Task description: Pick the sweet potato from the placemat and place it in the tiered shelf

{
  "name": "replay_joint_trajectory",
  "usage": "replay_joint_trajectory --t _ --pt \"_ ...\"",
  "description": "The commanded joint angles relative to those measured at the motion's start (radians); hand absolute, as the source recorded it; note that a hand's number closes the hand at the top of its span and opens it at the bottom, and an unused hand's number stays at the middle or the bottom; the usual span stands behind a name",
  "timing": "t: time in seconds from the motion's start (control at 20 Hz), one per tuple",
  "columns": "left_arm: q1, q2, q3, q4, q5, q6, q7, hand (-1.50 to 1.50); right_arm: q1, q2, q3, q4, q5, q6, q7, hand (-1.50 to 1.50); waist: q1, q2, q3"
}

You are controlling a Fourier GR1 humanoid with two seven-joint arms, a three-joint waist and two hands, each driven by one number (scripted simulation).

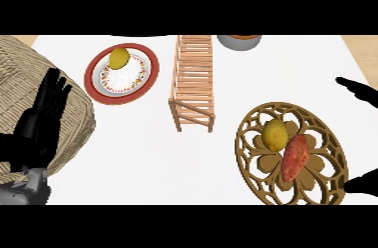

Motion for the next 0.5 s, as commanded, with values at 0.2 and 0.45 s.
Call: replay_joint_trajectory --t 0.2,0.45 --pt "-0.007 -0.046 0.002 0.053 -0.025 0.007 0.009 0.00 -0.099 0.084 0.221 -0.031 0.182 -0.009 0.292 -1.50 0.002 0.008 -0.007" --pt "0.069 -0.064 -0.027 0.008 -0.035 -0.010 -0.024 0.00 -0.168 0.099 0.324 0.081 0.334 0.022 0.341 -1.50 0.017 0.009 -0.007"
